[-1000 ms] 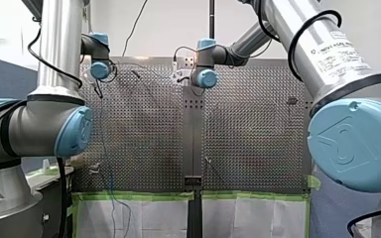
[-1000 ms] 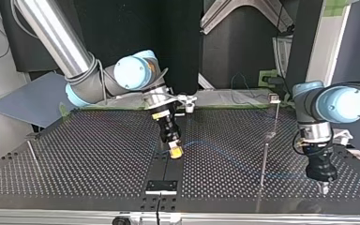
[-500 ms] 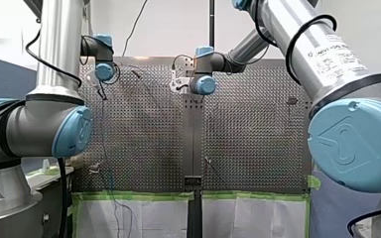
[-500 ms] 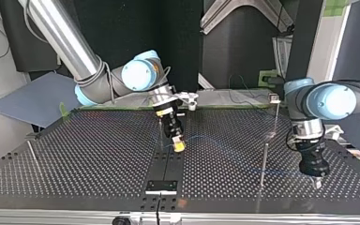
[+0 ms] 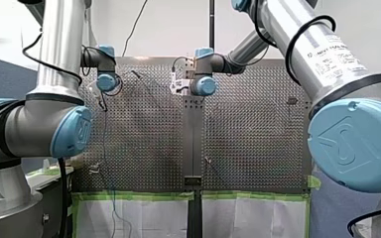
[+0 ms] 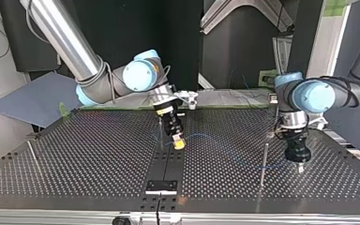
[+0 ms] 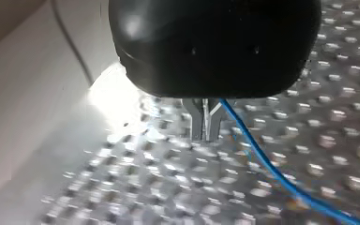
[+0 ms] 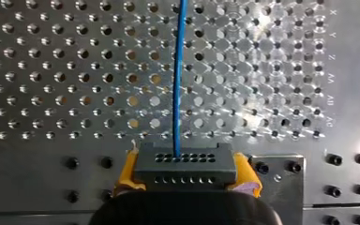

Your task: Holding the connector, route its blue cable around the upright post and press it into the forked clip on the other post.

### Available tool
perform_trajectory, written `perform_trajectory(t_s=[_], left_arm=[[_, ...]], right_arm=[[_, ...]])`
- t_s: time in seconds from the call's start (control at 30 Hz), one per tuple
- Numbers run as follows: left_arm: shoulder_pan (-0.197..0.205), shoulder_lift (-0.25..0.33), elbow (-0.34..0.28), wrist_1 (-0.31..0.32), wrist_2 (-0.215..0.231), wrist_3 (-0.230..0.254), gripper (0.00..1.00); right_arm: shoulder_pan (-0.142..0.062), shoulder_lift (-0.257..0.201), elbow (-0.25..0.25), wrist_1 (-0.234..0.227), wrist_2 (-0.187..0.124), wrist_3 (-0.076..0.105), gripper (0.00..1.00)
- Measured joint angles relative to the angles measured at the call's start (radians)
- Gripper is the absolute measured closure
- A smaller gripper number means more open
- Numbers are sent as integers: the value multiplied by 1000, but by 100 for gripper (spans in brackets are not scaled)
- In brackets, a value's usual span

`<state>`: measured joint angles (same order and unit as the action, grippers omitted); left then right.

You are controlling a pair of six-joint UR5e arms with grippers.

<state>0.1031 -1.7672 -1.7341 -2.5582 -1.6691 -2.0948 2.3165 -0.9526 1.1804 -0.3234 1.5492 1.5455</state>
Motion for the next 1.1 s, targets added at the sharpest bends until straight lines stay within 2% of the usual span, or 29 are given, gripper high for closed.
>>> perform_trajectory(t_s=[0.07,0.1,0.13,0.17,0.2,0.27,0.3,0.33,0.37,0.4,0.43,0.57,0.8,0.93,1.1], left_arm=[[-5,-16,0,0,-1,12,82],[-7,-23,0,1,-1,16,82],[-9,-26,0,2,0,18,72],[-11,-29,0,3,-1,20,54],[-14,-31,-1,4,-1,21,54],[-18,-32,-1,5,-5,24,32],[-22,-33,-1,3,-10,26,32],[-25,-33,-1,2,-16,28,18],[-28,-33,-1,2,-22,29,11],[-31,-34,-1,1,-29,31,11],[-34,-34,-1,0,-33,32,5],[-40,-34,-1,0,-38,28,5],[-44,-52,-1,0,-24,22,5],[-50,-81,-1,0,-14,22,0],[-57,-98,0,-3,-6,20,0]], right_arm=[[1,4,0,4,0,-2,100],[1,7,0,8,1,-4,100],[1,10,0,11,2,-6,100],[1,13,0,15,4,-8,100],[1,18,0,20,8,-10,100],[3,26,0,27,18,-13,100],[3,31,0,31,25,-14,100],[4,34,1,34,31,-15,100],[4,37,2,36,38,-16,100],[4,41,5,36,44,-17,100],[3,43,8,35,48,-18,100],[-2,46,28,18,55,-18,100],[-9,48,80,-33,57,-13,100],[-11,49,112,-65,57,-12,100],[-17,51,157,-110,57,-11,100]])
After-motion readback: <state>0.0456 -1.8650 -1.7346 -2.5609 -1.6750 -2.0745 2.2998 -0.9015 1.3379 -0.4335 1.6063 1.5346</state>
